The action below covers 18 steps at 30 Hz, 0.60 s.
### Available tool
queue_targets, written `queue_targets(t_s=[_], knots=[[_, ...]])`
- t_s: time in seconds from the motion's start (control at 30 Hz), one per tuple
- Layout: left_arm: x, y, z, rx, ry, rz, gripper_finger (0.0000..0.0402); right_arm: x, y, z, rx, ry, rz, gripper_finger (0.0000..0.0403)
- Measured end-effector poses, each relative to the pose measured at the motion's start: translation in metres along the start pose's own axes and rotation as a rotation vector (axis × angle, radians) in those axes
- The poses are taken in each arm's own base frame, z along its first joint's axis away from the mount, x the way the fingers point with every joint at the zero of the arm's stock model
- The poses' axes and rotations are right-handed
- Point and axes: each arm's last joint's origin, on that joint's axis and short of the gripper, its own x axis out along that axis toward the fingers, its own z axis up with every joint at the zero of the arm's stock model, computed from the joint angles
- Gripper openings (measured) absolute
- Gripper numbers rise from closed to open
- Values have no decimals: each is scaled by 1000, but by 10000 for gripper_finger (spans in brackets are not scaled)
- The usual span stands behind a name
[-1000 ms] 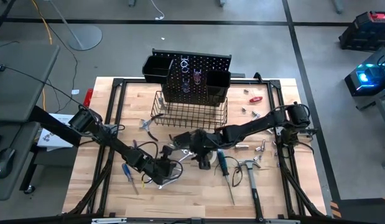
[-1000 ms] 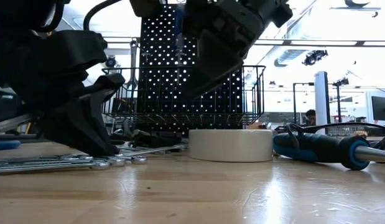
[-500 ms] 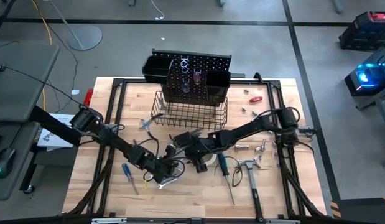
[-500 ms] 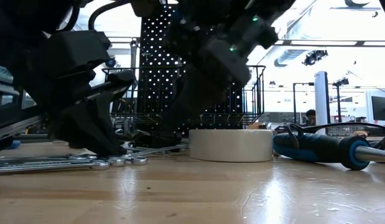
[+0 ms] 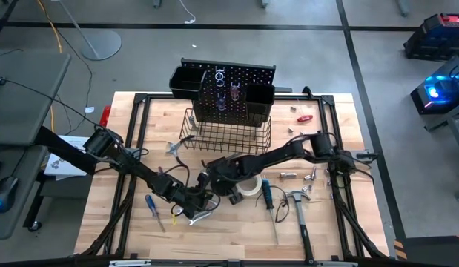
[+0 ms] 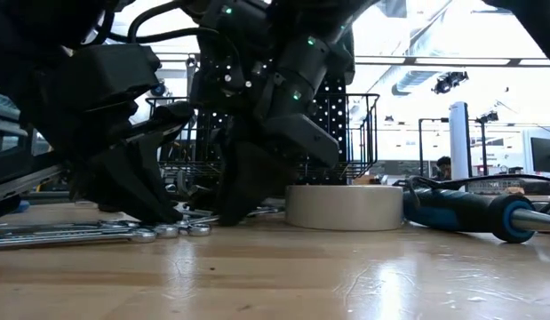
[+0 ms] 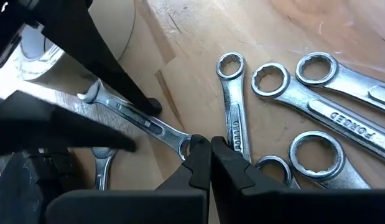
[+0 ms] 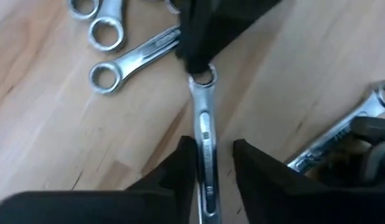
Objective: Hang tools onto peg board
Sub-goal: Hang the wrench on the pegboard
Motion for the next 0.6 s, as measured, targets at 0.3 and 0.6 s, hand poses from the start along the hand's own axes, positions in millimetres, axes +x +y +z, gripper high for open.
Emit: queue_targets(t_s=[0.3,0.6], knots=[[1,0,0,-44,4,60,0,12,22,0,-19,92,16,10],[-37,14,27,-55,-41,186,0,-14,24,24,54,98,61,0]])
